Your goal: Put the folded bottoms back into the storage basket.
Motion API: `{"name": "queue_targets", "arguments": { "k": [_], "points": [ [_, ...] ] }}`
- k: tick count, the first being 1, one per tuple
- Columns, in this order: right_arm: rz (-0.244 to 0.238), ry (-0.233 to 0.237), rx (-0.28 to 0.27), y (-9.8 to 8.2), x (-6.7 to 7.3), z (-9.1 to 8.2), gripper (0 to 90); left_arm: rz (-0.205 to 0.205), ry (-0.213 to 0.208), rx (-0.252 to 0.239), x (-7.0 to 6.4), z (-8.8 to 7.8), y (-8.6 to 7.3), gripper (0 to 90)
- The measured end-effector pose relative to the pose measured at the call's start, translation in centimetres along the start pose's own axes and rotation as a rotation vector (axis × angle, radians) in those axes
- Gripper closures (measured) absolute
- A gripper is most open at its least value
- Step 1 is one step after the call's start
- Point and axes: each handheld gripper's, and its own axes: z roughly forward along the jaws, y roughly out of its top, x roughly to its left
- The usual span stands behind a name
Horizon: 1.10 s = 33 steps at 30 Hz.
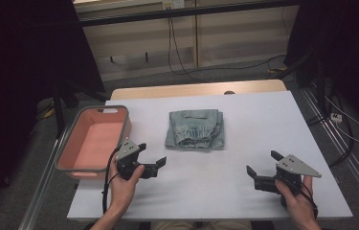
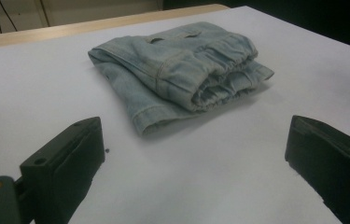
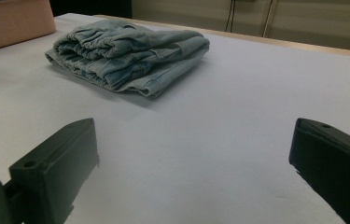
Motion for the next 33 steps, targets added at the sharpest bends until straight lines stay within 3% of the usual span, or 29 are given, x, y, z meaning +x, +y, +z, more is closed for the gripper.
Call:
{"name": "queue_targets", "arguments": {
  "k": [7, 12, 20, 27, 33],
  "points": [
    [-0.004, -0.001, -0.005, 0.1, 0.0, -0.1, 1.3, 0.000, -0.033, 0.017, 0.0, 1.0, 1.1, 5.0],
    [-0.006, 0.004, -0.005, 0.2, 0.1, 0.1, 1.2, -0.020, -0.029, 0.024, 0.2, 1.4, 2.2, 5.1],
    [-0.013, 0.005, -0.001, 0.2, 0.2, 0.2, 1.2, -0.004, -0.025, 0.039, 0.4, 3.2, 3.7, 6.0],
    [-0.012, 0.011, 0.002, 0.1, 0.2, 0.2, 1.2, -0.023, 0.000, 0.034, 1.0, 4.6, 3.9, 6.5],
    [-0.013, 0.012, 0.001, 0.1, 0.2, 0.1, 1.2, -0.031, -0.003, 0.042, 1.2, 5.5, 4.6, 7.4]
  ]
}}
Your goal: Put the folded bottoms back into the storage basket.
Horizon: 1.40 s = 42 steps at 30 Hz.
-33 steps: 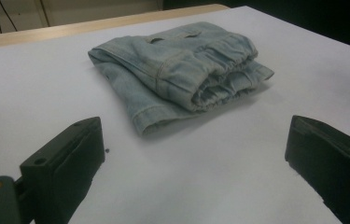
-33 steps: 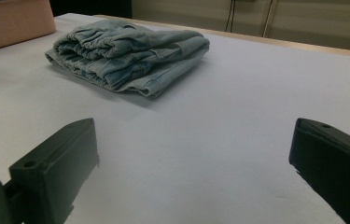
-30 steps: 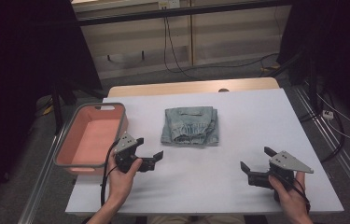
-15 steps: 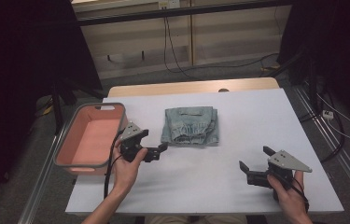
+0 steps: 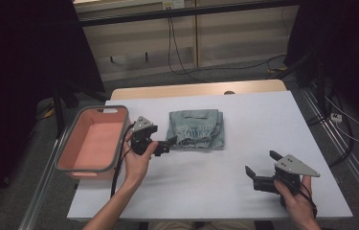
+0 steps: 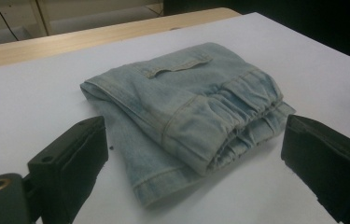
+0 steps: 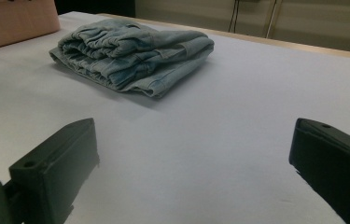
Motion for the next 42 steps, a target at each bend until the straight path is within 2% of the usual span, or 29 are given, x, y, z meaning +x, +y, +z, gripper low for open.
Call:
{"name": "queue_targets", "arguments": {
  "k": [7, 11, 14, 19, 20, 23, 24, 26, 29, 31, 32, 34, 36, 38, 40, 42],
  "points": [
    [-0.002, 0.002, 0.004, 0.0, 0.1, 0.1, 1.3, -0.028, -0.005, 0.033, 0.5, 0.9, 0.5, 7.4],
    [-0.006, 0.006, 0.005, 0.0, 0.1, 0.1, 1.3, -0.007, 0.033, 0.088, 0.8, 1.7, 1.0, 7.6],
    [-0.003, 0.005, 0.007, 0.0, 0.1, 0.1, 1.3, -0.053, 0.028, 0.098, 1.3, 2.3, 1.2, 7.8],
    [-0.002, 0.008, 0.004, 0.0, 0.0, 0.1, 1.3, -0.086, 0.045, 0.108, 1.9, 3.1, 1.6, 7.8],
    [-0.002, 0.010, 0.004, 0.0, 0.1, 0.1, 1.4, -0.097, 0.048, 0.140, 2.0, 3.4, 1.8, 8.8],
    [-0.004, 0.012, 0.005, 0.0, 0.1, 0.1, 1.4, -0.088, 0.041, 0.148, 2.2, 3.8, 2.0, 8.8],
    [-0.004, 0.012, 0.006, 0.0, 0.1, 0.1, 1.4, -0.101, 0.050, 0.151, 2.3, 4.0, 2.1, 8.9],
    [-0.005, 0.013, 0.006, 0.0, 0.1, 0.1, 1.3, -0.119, 0.046, 0.145, 2.7, 4.3, 2.2, 8.9],
    [-0.005, 0.012, 0.008, 0.0, 0.1, 0.1, 1.4, -0.120, 0.058, 0.119, 3.2, 4.8, 2.0, 8.9],
    [-0.006, 0.013, 0.008, 0.0, 0.1, 0.1, 1.4, -0.114, 0.090, 0.095, 3.6, 5.3, 1.8, 9.2],
    [-0.007, 0.012, 0.007, 0.0, 0.1, 0.1, 1.5, -0.117, 0.103, 0.099, 3.8, 5.6, 1.7, 9.3],
    [-0.005, 0.010, 0.008, 0.0, 0.1, 0.1, 1.5, -0.144, 0.118, 0.091, 4.1, 6.0, 1.5, 10.1],
    [-0.006, 0.011, 0.007, 0.0, 0.1, 0.1, 1.6, -0.171, 0.095, 0.094, 4.6, 6.5, 1.3, 10.0],
    [-0.007, 0.011, 0.006, 0.0, 0.1, 0.1, 1.6, -0.183, 0.123, 0.093, 4.6, 6.9, 1.3, 10.0],
    [-0.008, 0.009, 0.007, 0.0, 0.1, 0.1, 1.7, -0.186, 0.125, 0.093, 4.7, 7.1, 1.2, 9.0],
    [-0.008, 0.010, 0.009, 0.0, 0.1, 0.1, 1.8, -0.166, 0.140, 0.099, 4.5, 7.6, 1.3, 7.8]
  ]
}}
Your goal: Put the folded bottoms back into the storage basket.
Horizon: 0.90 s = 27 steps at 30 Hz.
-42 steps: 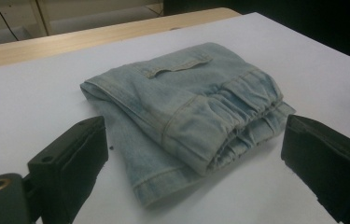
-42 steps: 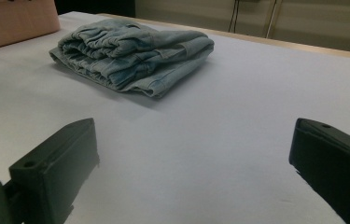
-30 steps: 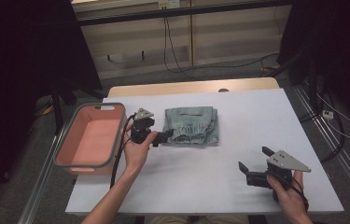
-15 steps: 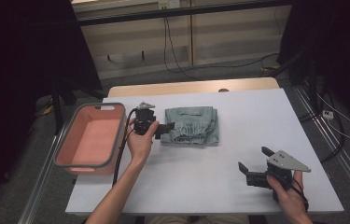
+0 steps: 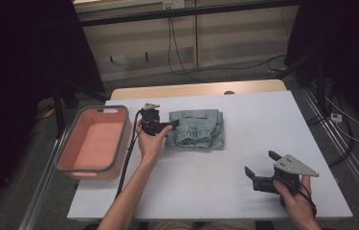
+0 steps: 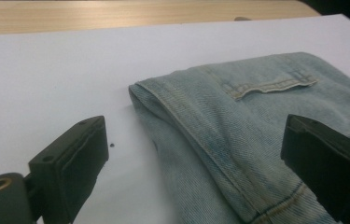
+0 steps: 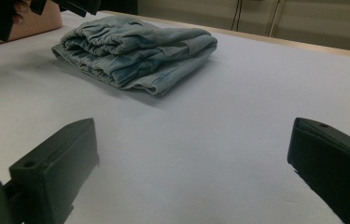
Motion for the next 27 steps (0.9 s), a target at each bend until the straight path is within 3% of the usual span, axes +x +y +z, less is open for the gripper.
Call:
{"name": "queue_targets", "arguments": {
  "k": [3, 6, 13, 16, 21, 24, 27],
  "points": [
    [0.000, 0.000, 0.001, 0.0, 0.0, 0.0, 1.8, 0.011, 0.013, -0.008, -0.3, 0.6, -0.1, 7.9],
    [-0.008, 0.002, 0.008, 0.0, 0.1, 0.0, 1.9, -0.006, -0.012, -0.005, -0.4, 1.4, -0.4, 8.3],
    [-0.007, 0.006, 0.010, -0.1, 0.1, 0.0, 2.0, -0.039, -0.007, 0.018, 0.0, 2.6, -1.2, 7.9],
    [-0.006, 0.008, 0.011, -0.1, 0.1, 0.0, 2.0, -0.045, -0.021, 0.020, 0.2, 2.8, -1.3, 13.3],
    [-0.002, 0.004, 0.013, -0.1, 0.0, 0.0, 2.0, -0.141, -0.078, 0.050, 1.1, 3.2, -1.8, 17.2],
    [-0.001, 0.003, 0.014, -0.1, -0.1, 0.0, 2.0, -0.130, -0.073, 0.048, 1.0, 3.3, -1.8, 18.8],
    [-0.005, 0.005, 0.015, -0.1, 0.0, 0.0, 2.0, -0.151, -0.070, 0.048, 0.8, 3.3, -1.8, 19.3]
  ]
}}
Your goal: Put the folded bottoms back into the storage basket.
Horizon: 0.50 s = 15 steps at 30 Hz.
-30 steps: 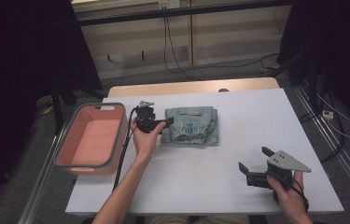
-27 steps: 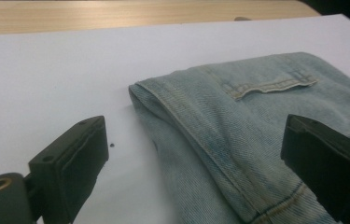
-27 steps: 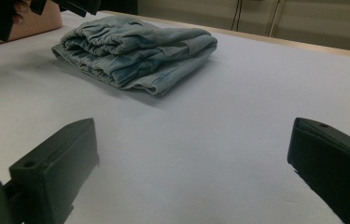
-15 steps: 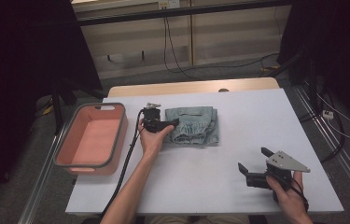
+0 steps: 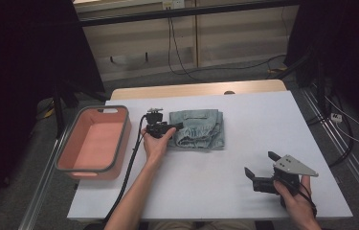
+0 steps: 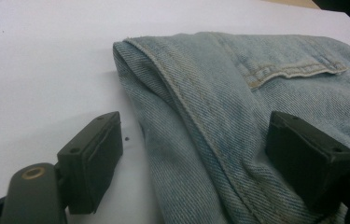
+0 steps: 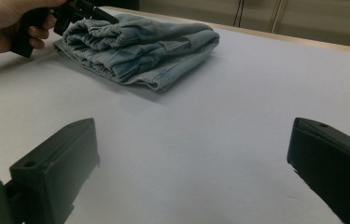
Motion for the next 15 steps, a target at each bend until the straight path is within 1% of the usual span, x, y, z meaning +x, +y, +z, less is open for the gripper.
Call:
{"name": "queue_targets", "arguments": {
  "k": [1, 2, 3, 4, 5, 6, 7, 9, 10, 11, 13, 15],
  "points": [
    [-0.003, 0.001, 0.001, 0.00, 0.05, 0.03, 2.0, -0.015, -0.021, 0.004, 0.00, 0.02, 0.03, 27.2],
    [-0.003, 0.001, 0.001, 0.00, 0.05, 0.03, 2.0, -0.038, -0.045, 0.004, 0.02, 0.08, -0.01, 27.2],
    [-0.003, 0.002, 0.002, 0.01, 0.07, 0.03, 2.0, -0.045, -0.037, 0.004, -0.21, 0.18, -0.01, 29.5],
    [-0.003, 0.002, 0.002, 0.01, 0.07, 0.03, 2.0, -0.045, -0.037, 0.004, -0.21, 0.18, -0.01, 29.5],
    [-0.004, 0.001, 0.001, 0.01, 0.06, 0.01, 2.0, -0.058, -0.041, 0.000, -0.34, 0.23, -0.05, 29.5],
    [-0.003, 0.000, 0.000, 0.01, 0.04, -0.02, 2.0, -0.068, -0.059, 0.006, -0.42, 0.25, -0.07, 29.8],
    [-0.002, -0.005, -0.002, 0.02, -0.01, -0.05, 2.0, -0.082, -0.081, 0.010, -0.60, 0.33, -0.18, 33.6],
    [-0.001, -0.006, -0.004, 0.03, -0.03, -0.06, 2.0, -0.083, -0.073, 0.015, -0.68, 0.33, -0.18, 34.3],
    [0.002, -0.007, -0.003, 0.03, -0.06, -0.06, 2.1, -0.101, -0.088, 0.016, -0.66, 0.38, -0.19, 37.1],
    [0.001, -0.007, -0.003, 0.02, -0.07, -0.05, 2.1, -0.110, -0.092, 0.020, -0.61, 0.40, -0.17, 39.9],
    [-0.002, -0.005, -0.003, 0.02, -0.04, -0.04, 2.1, -0.117, -0.107, 0.028, -0.52, 0.48, -0.22, 49.2],
    [-0.005, -0.004, -0.003, 0.04, -0.01, -0.05, 2.1, -0.134, -0.134, 0.032, -0.49, 0.65, -0.36, 58.8]
  ]
}}
